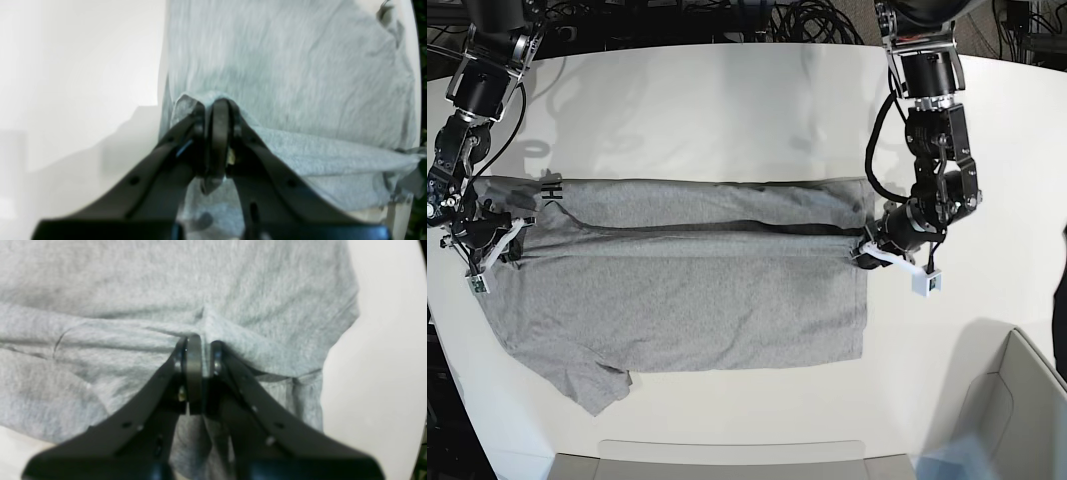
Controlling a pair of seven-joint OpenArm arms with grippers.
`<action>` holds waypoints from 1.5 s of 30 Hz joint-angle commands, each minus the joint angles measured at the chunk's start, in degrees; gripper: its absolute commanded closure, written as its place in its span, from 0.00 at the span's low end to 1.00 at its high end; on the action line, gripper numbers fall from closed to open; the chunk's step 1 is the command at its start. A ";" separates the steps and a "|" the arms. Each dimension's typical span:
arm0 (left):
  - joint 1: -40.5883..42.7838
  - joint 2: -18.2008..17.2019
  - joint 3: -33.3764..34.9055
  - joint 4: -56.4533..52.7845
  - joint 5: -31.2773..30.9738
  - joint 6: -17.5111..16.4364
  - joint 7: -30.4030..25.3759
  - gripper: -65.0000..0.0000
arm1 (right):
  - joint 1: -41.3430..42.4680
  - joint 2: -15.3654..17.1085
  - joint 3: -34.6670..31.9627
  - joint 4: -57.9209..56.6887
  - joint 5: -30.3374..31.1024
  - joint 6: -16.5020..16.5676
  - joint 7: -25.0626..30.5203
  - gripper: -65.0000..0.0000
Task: Fold the T-shirt properly
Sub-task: 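Lift the shoulders and fold them over toward the hem, then lower the folded shoulder edge onto the shirt and release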
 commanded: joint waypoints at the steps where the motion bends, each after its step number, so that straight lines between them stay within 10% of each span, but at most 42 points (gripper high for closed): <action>1: -1.24 -0.72 -0.16 0.09 0.18 -0.06 -1.19 1.00 | 2.40 1.28 -0.02 0.05 0.76 -0.46 1.64 1.00; 8: -2.65 -0.90 -0.24 -0.17 0.09 0.03 -1.19 0.79 | 3.02 1.45 -0.11 -0.65 1.82 -0.46 4.90 0.88; 14: -2.83 -0.99 -0.68 0.53 -0.17 0.03 -0.58 0.82 | 2.58 6.29 -0.02 -0.65 11.93 -0.37 4.63 0.75; 23: 5.26 1.83 -0.33 11.88 -0.44 -0.50 -0.58 0.91 | -6.22 10.42 0.42 3.66 14.57 -0.37 4.63 0.76; 28: 8.51 5.52 0.55 13.11 0.09 -0.50 -1.02 1.00 | -9.91 10.33 0.42 5.24 14.57 -0.37 4.81 0.93; 39: 4.47 4.11 9.16 1.06 0.35 -0.15 -1.28 1.00 | -4.81 8.31 1.82 -8.65 11.84 -0.37 5.16 1.00; 45: 4.65 1.74 8.72 -0.78 11.52 -0.15 -3.92 1.00 | -3.93 8.66 1.82 -12.26 5.34 -0.46 8.41 1.00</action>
